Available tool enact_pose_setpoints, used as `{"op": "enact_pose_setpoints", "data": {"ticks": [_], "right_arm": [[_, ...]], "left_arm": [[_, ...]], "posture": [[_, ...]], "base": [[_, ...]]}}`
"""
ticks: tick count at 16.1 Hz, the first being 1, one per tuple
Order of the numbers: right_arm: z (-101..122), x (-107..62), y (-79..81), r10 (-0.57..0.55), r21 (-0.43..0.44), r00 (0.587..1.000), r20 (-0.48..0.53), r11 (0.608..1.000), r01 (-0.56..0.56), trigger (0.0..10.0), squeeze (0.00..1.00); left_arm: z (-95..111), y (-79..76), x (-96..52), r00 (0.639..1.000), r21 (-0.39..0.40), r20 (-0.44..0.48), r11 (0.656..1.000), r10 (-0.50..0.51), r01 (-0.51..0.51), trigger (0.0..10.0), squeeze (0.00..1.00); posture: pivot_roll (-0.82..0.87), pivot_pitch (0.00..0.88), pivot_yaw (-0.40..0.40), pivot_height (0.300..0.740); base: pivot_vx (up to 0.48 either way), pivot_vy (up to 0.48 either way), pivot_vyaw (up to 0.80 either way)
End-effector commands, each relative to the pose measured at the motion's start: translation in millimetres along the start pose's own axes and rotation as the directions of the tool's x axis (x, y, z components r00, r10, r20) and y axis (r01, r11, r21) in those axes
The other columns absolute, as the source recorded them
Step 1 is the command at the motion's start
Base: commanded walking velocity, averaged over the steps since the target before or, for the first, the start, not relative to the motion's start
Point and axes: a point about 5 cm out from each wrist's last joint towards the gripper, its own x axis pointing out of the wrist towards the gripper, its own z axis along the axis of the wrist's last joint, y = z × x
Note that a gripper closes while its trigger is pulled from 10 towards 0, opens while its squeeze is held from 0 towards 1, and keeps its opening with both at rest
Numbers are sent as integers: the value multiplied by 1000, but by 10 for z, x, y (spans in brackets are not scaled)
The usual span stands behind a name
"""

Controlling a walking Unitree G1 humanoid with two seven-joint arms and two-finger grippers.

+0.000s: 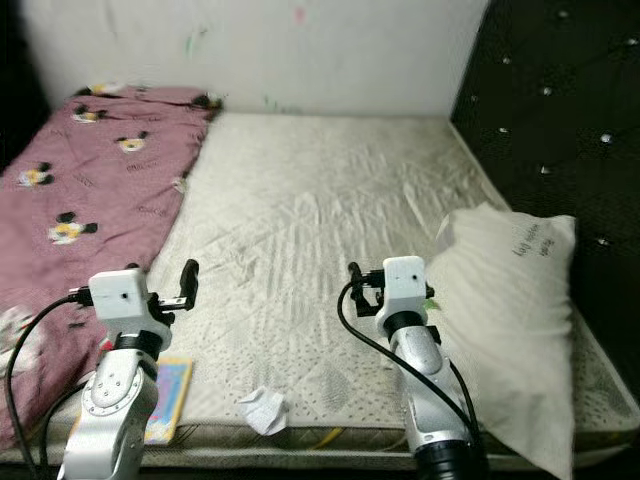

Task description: Clean up the room

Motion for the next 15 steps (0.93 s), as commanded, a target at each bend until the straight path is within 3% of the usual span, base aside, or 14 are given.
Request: {"op": "enact_pose_setpoints", "data": {"ticks": [1, 7, 11, 15], "right_arm": [[31, 18, 36, 15, -3, 1000, 11, 1000, -15, 10000, 0], [29, 24, 46, 22, -5, 1000, 11, 1000, -21, 10000, 0], [17, 17, 47, 21, 4, 1000, 2, 1000, -21, 10000, 0], [26, -16, -18, -5, 40, 1000, -3, 999, 5, 10000, 0]], "left_arm": [[-22, 49, -12, 1000, 2, -16, 1000, 13, -13, 10000, 0], [-26, 36, -16, 1000, -2, -17, 1000, 17, -17, 10000, 0], [-31, 44, -33, 1000, 16, -12, 999, 28, -28, 10000, 0], [-64, 167, -109, 997, 2, -33, 997, 72, -72, 10000, 0]], "posture": [[32, 33, -26, 740], [32, 33, -28, 740], [30, 43, -30, 740], [26, 56, -30, 740]], "base": [[0, 480, 0], [0, 466, 0], [0, 0, 0], [0, 0, 0]]}}
